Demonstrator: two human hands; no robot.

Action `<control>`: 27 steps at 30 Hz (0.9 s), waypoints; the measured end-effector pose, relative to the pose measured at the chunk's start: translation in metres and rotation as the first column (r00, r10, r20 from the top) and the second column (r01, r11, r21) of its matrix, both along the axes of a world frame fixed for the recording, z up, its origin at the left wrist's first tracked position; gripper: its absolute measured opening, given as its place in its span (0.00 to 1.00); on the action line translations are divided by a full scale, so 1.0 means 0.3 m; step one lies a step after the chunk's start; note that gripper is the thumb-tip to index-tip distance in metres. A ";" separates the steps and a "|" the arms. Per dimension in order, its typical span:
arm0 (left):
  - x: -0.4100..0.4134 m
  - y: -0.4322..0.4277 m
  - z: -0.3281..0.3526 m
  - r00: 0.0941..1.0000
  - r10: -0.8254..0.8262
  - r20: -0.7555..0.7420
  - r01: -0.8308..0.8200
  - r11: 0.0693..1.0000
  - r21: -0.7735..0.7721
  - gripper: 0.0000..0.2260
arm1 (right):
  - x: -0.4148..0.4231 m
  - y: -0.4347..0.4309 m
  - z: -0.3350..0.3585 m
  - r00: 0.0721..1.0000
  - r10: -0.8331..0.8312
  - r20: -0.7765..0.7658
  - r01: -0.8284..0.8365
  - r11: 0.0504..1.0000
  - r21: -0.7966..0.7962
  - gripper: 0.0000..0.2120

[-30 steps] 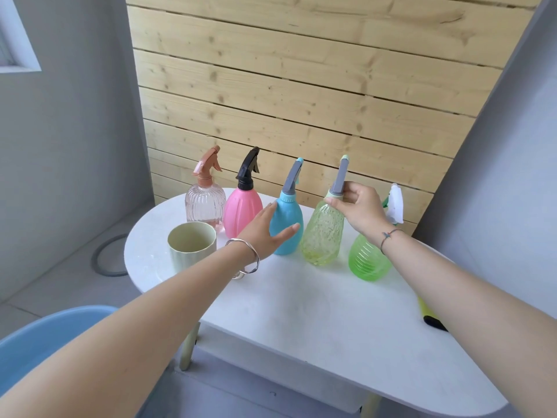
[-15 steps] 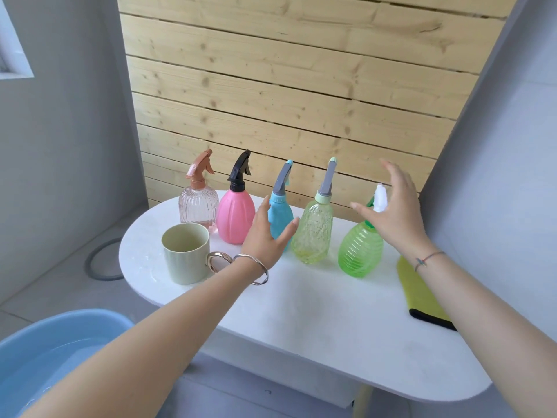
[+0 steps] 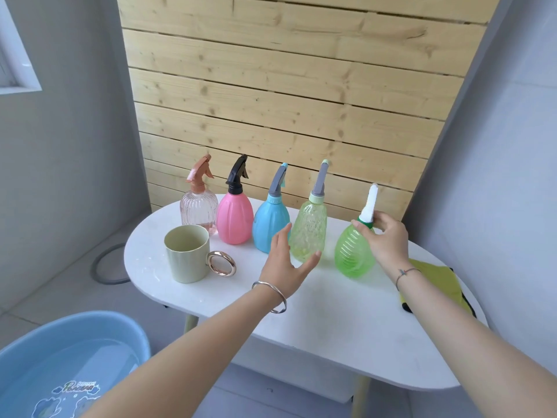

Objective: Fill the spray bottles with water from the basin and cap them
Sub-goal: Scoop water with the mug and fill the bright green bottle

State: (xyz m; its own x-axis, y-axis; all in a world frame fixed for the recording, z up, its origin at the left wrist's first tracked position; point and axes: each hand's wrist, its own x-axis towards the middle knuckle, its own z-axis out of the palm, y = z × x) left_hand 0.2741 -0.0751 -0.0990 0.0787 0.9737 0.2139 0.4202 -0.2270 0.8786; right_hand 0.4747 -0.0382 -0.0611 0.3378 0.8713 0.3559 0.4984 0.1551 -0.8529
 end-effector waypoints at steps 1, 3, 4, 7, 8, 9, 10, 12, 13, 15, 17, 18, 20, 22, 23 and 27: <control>0.004 -0.011 0.007 1.000 -0.025 0.007 0.025 1.000 -0.008 0.39 | -0.008 -0.029 0.020 1.000 0.006 0.005 -0.007 1.000 0.020 0.12; 0.012 -0.028 0.012 0.993 -0.111 0.030 0.113 0.991 -0.071 0.47 | -0.041 -0.087 0.066 0.999 0.043 -0.022 -0.042 0.998 0.046 0.13; 0.020 -0.041 0.014 0.986 -0.164 0.038 0.167 0.981 -0.100 0.52 | -0.060 -0.118 0.089 0.996 0.074 -0.059 -0.070 0.996 0.064 0.13; 0.038 -0.079 0.016 0.961 -0.258 0.101 0.268 0.958 -0.106 0.56 | -0.119 -0.201 0.142 0.959 0.177 -0.219 -0.156 0.981 0.114 0.13; 0.038 -0.091 0.021 0.956 -0.251 0.151 0.267 0.959 -0.095 0.52 | -0.133 -0.221 0.157 0.944 0.202 -0.260 -0.175 0.977 0.125 0.12; 0.033 -0.100 0.030 0.953 -0.230 0.200 0.251 0.964 -0.090 0.49 | -0.143 -0.236 0.171 0.931 0.221 -0.290 -0.191 0.973 0.129 0.11; 0.025 -0.109 0.042 0.950 -0.207 0.234 0.232 0.969 -0.088 0.46 | -0.150 -0.250 0.184 0.923 0.237 -0.304 -0.207 0.970 0.129 0.10; 0.004 -0.121 0.065 0.947 -0.193 0.258 0.221 0.972 -0.082 0.41 | -0.159 -0.269 0.210 0.914 0.267 -0.306 -0.240 0.963 0.126 0.08; -0.007 -0.125 0.073 0.939 -0.203 0.276 0.235 0.968 -0.086 0.39 | -0.161 -0.275 0.220 0.907 0.287 -0.309 -0.262 0.957 0.122 0.08; -0.028 -0.138 0.097 0.901 -0.250 0.354 0.311 0.942 -0.128 0.35 | -0.161 -0.284 0.242 0.871 0.347 -0.347 -0.326 0.938 0.118 0.09; -0.046 -0.147 0.132 0.812 -0.274 0.515 0.439 0.868 -0.231 0.35 | -0.158 -0.289 0.266 0.805 0.435 -0.404 -0.417 0.898 0.137 0.12; -0.053 -0.150 0.150 0.750 -0.247 0.614 0.508 0.809 -0.295 0.33 | -0.156 -0.290 0.275 0.774 0.475 -0.418 -0.459 0.876 0.147 0.13; -0.068 -0.153 0.181 0.647 -0.173 0.743 0.615 0.694 -0.374 0.30 | -0.162 -0.293 0.289 0.753 0.522 -0.401 -0.503 0.849 0.161 0.10; -0.077 -0.148 0.195 0.600 -0.135 0.788 0.648 0.660 -0.380 0.35 | -0.177 -0.298 0.290 0.755 0.526 -0.391 -0.497 0.849 0.180 0.07; -0.079 -0.147 0.200 0.571 -0.128 0.811 0.649 0.676 -0.351 0.40 | -0.187 -0.300 0.291 0.760 0.516 -0.395 -0.480 0.856 0.192 0.08; -0.090 -0.140 0.198 0.518 -0.090 0.851 0.642 0.697 -0.318 0.51 | -0.212 -0.303 0.311 0.755 0.506 -0.417 -0.456 0.862 0.221 0.15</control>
